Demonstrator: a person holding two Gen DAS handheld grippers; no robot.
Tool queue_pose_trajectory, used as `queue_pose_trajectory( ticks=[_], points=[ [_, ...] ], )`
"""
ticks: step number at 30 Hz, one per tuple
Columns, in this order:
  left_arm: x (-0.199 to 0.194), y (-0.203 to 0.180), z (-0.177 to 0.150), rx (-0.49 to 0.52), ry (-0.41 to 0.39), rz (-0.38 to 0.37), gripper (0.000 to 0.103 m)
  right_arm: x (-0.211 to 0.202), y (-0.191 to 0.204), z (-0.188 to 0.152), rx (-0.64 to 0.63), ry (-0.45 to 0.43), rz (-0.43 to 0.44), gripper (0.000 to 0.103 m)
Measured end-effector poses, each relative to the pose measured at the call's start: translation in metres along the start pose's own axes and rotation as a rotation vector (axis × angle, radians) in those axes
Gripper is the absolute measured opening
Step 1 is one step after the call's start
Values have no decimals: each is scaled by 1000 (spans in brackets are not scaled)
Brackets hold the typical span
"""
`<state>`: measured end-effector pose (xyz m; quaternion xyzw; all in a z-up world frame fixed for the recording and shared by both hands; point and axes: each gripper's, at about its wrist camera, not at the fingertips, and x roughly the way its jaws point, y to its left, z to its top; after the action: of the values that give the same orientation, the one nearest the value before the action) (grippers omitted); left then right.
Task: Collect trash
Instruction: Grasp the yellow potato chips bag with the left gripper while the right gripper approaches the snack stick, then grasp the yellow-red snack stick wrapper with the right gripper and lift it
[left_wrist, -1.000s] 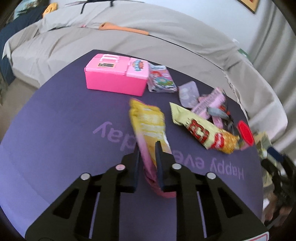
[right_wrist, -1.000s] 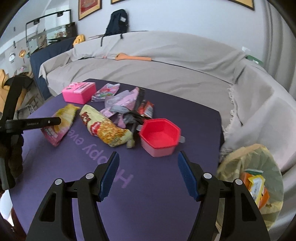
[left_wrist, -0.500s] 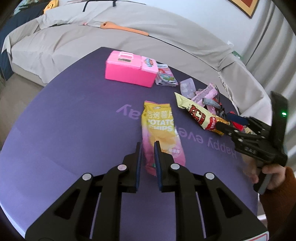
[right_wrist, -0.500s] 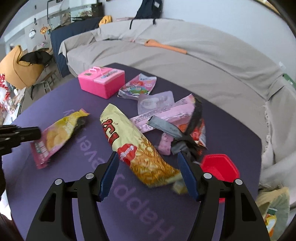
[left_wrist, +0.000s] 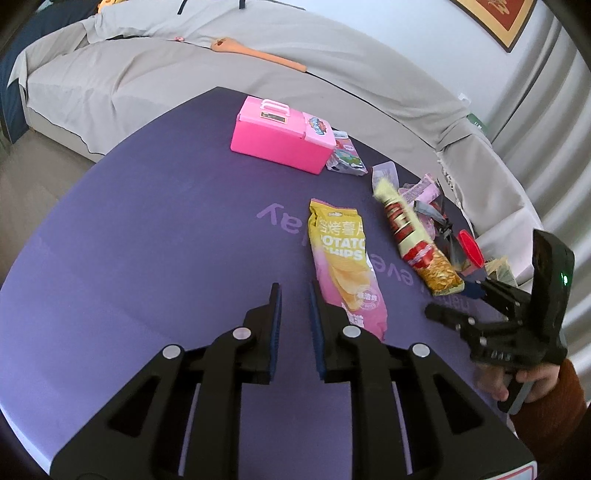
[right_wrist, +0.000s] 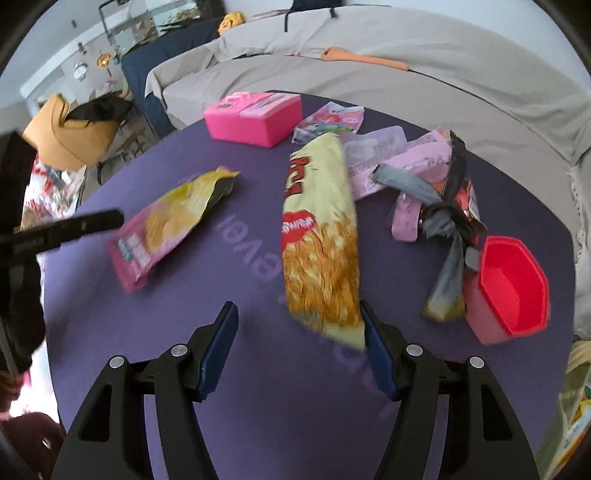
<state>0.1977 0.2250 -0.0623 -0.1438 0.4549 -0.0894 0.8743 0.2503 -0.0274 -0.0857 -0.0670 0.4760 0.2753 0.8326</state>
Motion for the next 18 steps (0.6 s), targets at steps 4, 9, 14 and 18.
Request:
queue_pose_trajectory(
  ticks=[4,9,14,18],
  points=[
    [-1,-2,0,1,-4,-5,22,-14,5,-3,-25,-40,-73,62],
    [-3,1,-1,-3,-6,4,25,-35,15,10,-98,-145,-139,62],
    [-3,3,0,-8,-1,12,26,-10,17,43,-107,-112,-127,62],
    [-3,4,-1,-5,2,-4,27,21,7,64,-52,-60,-131,60]
  ],
)
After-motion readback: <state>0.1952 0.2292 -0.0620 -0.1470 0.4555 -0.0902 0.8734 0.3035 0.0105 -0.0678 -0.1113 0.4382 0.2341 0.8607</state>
